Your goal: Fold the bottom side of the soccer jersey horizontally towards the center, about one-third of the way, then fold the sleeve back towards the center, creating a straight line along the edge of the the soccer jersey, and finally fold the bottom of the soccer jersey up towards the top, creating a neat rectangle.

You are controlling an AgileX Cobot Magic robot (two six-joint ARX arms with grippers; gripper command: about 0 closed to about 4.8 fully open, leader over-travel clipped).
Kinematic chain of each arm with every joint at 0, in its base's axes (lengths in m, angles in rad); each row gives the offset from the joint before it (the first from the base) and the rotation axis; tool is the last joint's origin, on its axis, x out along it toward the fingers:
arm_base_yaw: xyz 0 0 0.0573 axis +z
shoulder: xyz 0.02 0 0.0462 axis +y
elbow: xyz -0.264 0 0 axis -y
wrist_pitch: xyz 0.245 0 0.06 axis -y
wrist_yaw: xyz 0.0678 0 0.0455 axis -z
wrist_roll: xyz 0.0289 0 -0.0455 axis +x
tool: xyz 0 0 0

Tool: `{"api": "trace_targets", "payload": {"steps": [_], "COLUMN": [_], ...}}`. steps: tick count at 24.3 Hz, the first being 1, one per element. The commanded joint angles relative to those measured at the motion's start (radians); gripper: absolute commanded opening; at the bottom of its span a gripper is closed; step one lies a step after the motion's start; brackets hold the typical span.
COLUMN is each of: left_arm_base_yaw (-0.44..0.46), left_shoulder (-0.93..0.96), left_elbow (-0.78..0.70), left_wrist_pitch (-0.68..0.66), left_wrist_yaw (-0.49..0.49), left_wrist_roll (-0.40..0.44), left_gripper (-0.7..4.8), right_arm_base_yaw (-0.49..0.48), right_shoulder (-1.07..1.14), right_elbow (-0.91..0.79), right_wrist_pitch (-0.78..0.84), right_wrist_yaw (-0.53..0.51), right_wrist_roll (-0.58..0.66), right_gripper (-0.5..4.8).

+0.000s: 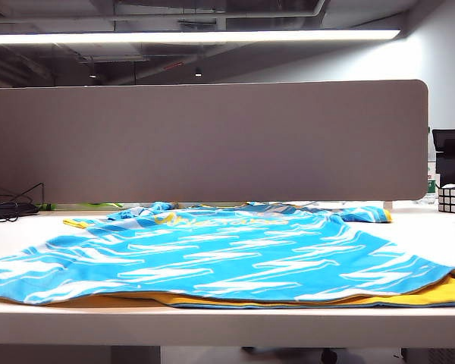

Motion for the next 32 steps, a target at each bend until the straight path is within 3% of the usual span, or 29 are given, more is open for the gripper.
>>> {"api": "trace_targets", "payload": {"steps": [1,9,10,11,13,15,16,18,22,26,28,30,31,32], "left_arm_base_yaw": [0.002,0.002,0.002,0.002,0.002,0.002,0.001,0.002,0.002,0.002,0.008,0.014,0.03,0.037], "left_shoulder": [0.0,0.0,0.0,0.0,0.002,0.008,0.036,0.092,0.343,0.753,0.858,0.986,1.058,1.095], "left_elbow": [0.001,0.001,0.001,0.002,0.016,0.046,0.099,0.151,0.277,0.448,0.487,0.53,0.552,0.56], "left_wrist_pitch": [0.013,0.014,0.021,0.037,0.027,-0.045,-0.155,-0.233,-0.267,-0.374,-0.397,-0.412,-0.432,-0.44], "left_wrist_yaw": [-0.003,0.019,0.037,0.053,0.051,0.05,0.056,0.069,0.073,0.188,0.192,0.271,0.3,0.299], "left_wrist_roll": [0.007,-0.023,-0.065,-0.161,-0.415,-0.463,-0.468,-0.459,-0.402,-0.253,-0.232,-0.188,-0.158,-0.156], "left_gripper": [-0.05,-0.05,-0.05,-0.05,-0.05,-0.05,-0.05,-0.05,-0.05,-0.05,-0.05,-0.04,0.32,0.83], "right_arm_base_yaw": [0.0,0.001,0.002,0.002,0.002,0.002,0.002,0.002,0.001,0.0,0.0,0.0,-0.002,-0.001], "right_shoulder": [-0.002,-0.002,-0.002,-0.002,-0.001,0.009,0.036,0.085,0.316,0.708,0.814,0.955,1.044,1.078], "right_elbow": [-0.006,-0.006,-0.006,-0.006,0.003,0.033,0.088,0.143,0.289,0.492,0.546,0.602,0.629,0.636], "right_wrist_pitch": [0.016,0.016,0.02,0.041,0.101,0.064,-0.023,-0.082,-0.214,-0.484,-0.543,-0.581,-0.592,-0.593], "right_wrist_yaw": [0.005,-0.01,-0.038,-0.09,-0.246,-0.269,-0.27,-0.269,-0.27,-0.259,-0.262,-0.282,-0.32,-0.338], "right_wrist_roll": [-0.003,0.033,0.09,0.185,0.379,0.452,0.461,0.461,0.436,0.253,0.212,0.159,0.146,0.146], "right_gripper": [-0.05,-0.05,-0.05,-0.05,-0.05,-0.05,-0.05,-0.05,-0.05,-0.05,-0.04,0.43,1.17,1.34]}}
